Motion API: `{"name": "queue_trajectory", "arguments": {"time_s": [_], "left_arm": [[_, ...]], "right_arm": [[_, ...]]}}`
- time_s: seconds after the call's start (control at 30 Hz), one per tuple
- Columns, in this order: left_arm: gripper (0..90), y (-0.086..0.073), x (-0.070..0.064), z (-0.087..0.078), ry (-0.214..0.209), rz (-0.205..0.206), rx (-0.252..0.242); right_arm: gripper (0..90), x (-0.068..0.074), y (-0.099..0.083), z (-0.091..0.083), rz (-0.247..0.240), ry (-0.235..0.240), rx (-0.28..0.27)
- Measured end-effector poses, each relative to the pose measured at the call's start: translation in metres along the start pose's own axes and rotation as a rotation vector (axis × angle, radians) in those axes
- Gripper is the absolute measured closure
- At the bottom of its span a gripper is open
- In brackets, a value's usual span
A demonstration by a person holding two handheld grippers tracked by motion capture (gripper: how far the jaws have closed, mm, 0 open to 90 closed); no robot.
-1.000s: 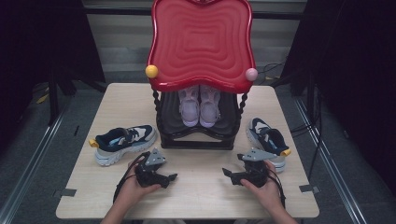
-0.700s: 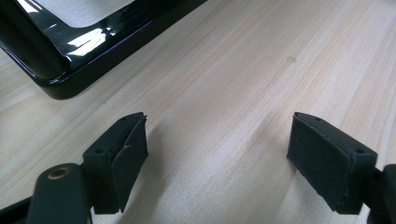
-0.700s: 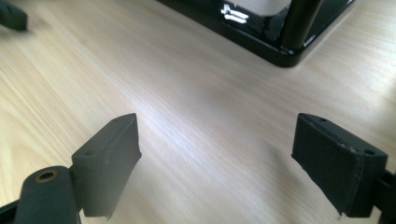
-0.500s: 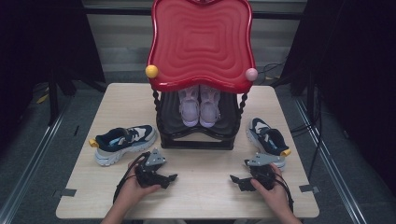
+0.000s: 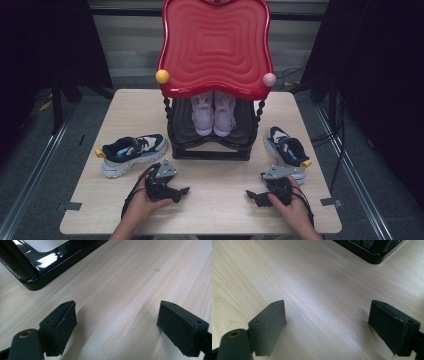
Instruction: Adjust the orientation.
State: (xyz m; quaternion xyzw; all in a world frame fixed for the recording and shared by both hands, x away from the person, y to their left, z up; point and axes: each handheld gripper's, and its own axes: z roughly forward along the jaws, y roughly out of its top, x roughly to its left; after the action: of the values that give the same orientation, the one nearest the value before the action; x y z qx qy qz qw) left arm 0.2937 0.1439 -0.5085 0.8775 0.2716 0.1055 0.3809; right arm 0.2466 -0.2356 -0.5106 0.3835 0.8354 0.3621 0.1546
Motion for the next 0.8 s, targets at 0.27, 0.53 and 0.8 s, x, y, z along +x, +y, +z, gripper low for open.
{"name": "queue_trajectory", "arguments": {"time_s": [0.27,0.53,0.8], "left_arm": [[17.2,-0.002,0.001,-0.004,0.002,-0.005,0.007],[19.7,0.003,0.003,-0.012,0.008,-0.004,0.052],[21.7,0.012,0.009,-0.025,0.012,0.001,0.117]], "right_arm": [[13.5,0.000,0.000,0.000,0.000,0.000,0.000],[13.5,0.000,0.000,0.000,0.000,-0.001,0.002],[13.4,0.000,0.000,0.000,0.000,-0.001,0.002]]}}
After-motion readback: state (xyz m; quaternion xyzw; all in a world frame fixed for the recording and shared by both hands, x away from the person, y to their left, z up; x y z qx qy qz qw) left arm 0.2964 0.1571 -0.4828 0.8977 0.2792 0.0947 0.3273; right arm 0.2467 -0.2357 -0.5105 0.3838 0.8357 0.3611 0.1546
